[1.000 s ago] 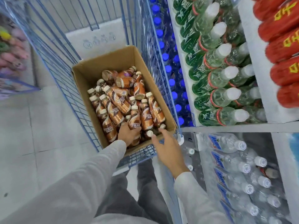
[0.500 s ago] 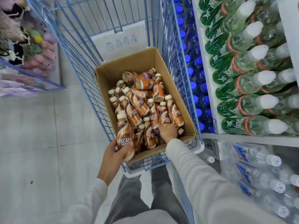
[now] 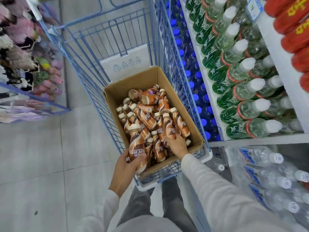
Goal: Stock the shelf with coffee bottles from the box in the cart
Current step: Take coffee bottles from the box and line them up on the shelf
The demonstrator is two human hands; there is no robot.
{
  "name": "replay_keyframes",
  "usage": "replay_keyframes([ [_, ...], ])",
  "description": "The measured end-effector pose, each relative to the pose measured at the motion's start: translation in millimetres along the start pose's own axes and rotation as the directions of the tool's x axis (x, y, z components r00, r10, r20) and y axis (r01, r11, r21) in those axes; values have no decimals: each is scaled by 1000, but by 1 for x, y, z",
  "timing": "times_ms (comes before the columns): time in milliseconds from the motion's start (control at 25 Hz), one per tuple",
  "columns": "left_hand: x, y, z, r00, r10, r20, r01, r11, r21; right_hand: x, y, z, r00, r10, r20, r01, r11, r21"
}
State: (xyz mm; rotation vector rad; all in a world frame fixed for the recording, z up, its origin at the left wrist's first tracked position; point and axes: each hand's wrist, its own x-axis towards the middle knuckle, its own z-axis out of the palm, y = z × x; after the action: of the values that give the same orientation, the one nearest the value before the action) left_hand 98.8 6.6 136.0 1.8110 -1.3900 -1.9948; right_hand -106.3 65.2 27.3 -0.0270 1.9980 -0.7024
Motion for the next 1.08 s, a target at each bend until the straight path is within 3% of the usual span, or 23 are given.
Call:
replay_keyframes([
  [120,-10,23,4,996,61,58,-61,998,2,-62,-12,-21,997,-73,23,69,987,146],
  [440,-56,95,65,918,224,326,-272,956,107,-208,-17,-118,944,-269,-190,328,817,475],
  [640,-124,143,155,765,359,535,-479,872,100,-278,13,-203,870,-235,-433,471,652,594],
  [920,-240,172,286,470,455,756,-666,745,-35,-376,79,-318,662,-217,-717,701,518,491],
  [1080,-294,168,335,343,508,790,-720,683,-127,-414,112,-364,555,-188,-810,783,448,432],
])
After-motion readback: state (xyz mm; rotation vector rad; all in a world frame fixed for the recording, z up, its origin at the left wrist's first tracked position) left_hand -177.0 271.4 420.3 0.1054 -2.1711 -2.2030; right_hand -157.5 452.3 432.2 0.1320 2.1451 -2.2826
